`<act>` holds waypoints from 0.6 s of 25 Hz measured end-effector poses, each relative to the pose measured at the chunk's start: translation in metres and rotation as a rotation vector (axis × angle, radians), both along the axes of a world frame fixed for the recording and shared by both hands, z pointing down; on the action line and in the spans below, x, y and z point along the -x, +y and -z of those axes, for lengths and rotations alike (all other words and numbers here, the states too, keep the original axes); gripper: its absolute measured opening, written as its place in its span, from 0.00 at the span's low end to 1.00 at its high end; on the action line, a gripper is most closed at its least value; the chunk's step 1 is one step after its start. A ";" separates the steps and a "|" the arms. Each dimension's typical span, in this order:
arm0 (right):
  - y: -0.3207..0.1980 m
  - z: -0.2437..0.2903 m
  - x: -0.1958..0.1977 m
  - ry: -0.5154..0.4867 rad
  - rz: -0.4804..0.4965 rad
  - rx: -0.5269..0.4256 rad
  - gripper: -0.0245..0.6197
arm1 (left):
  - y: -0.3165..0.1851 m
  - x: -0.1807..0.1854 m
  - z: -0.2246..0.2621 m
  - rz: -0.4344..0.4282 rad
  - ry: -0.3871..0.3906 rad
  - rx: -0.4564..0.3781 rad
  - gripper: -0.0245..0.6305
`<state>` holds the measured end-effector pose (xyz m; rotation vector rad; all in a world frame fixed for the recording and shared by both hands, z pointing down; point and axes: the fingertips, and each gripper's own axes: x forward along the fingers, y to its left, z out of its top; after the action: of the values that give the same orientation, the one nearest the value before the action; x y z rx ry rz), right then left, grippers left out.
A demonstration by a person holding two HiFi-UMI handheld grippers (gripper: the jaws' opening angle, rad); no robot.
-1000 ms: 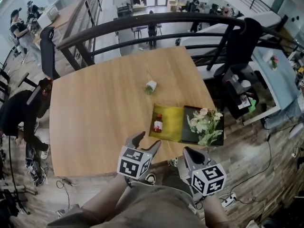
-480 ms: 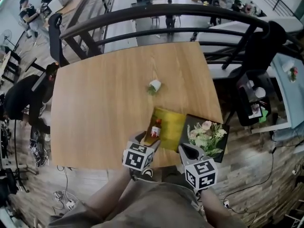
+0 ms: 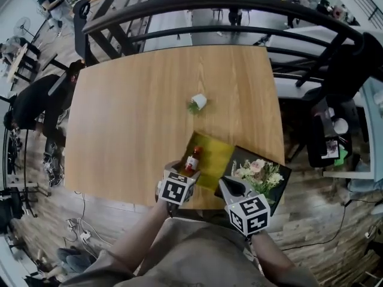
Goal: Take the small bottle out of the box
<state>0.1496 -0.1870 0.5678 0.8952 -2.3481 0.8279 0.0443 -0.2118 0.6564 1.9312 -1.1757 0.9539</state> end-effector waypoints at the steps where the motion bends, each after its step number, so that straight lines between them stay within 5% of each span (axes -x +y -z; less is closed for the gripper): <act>1: -0.001 0.001 -0.001 -0.011 0.016 0.001 0.06 | 0.000 0.000 -0.004 0.009 -0.006 0.010 0.47; 8: -0.001 0.003 -0.005 -0.025 0.071 0.015 0.06 | 0.007 -0.002 -0.030 0.024 -0.075 0.062 0.45; 15: 0.005 0.001 0.002 -0.013 0.059 0.021 0.06 | 0.001 -0.003 -0.045 -0.054 -0.171 0.090 0.39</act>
<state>0.1475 -0.1825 0.5666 0.8105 -2.3606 0.8354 0.0477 -0.2111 0.7013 1.8473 -1.1595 1.2006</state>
